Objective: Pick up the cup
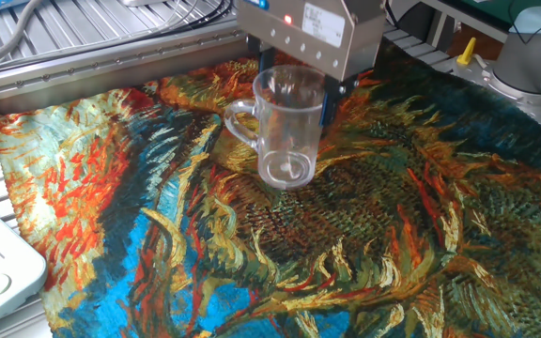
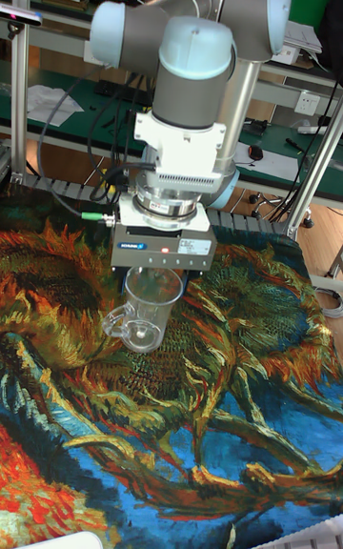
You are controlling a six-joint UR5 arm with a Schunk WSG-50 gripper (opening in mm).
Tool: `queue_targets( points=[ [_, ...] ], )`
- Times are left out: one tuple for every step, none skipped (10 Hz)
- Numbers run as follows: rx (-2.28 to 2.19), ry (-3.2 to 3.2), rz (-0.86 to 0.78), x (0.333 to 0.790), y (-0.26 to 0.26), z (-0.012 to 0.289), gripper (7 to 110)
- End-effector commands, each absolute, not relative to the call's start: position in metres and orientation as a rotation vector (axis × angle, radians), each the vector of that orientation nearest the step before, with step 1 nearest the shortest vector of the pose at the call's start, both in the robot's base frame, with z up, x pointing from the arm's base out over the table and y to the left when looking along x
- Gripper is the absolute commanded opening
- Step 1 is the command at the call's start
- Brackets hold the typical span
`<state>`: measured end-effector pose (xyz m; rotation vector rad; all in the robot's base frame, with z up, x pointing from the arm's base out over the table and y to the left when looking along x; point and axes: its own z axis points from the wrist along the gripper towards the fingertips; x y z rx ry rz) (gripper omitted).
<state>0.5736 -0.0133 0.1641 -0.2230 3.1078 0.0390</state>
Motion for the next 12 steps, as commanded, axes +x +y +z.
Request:
queue_targets(
  points=[
    [-0.22,3.108,0.056,0.574,-0.0116,0.172,88],
    [-0.22,3.108,0.058,0.5741,-0.0112,0.172,88],
    [-0.225,3.106,0.058,0.5748,-0.011,0.1716,88],
    [-0.227,3.106,0.058,0.5752,-0.0102,0.1718,88],
    [-0.23,3.105,0.06,0.576,-0.0084,0.1726,88],
    [-0.23,3.105,0.063,0.5764,-0.007,0.1734,88],
    [-0.23,3.105,0.065,0.5769,-0.0058,0.174,88],
    [-0.23,3.105,0.063,0.5773,-0.0053,0.1747,88],
    [-0.23,3.105,0.065,0.5777,-0.0043,0.175,88],
    [-0.228,3.108,0.063,0.5771,-0.0045,0.175,88],
    [-0.228,3.108,0.063,0.5771,-0.0046,0.1752,88],
    [-0.228,3.108,0.061,0.5771,-0.005,0.1752,88]
  ],
)
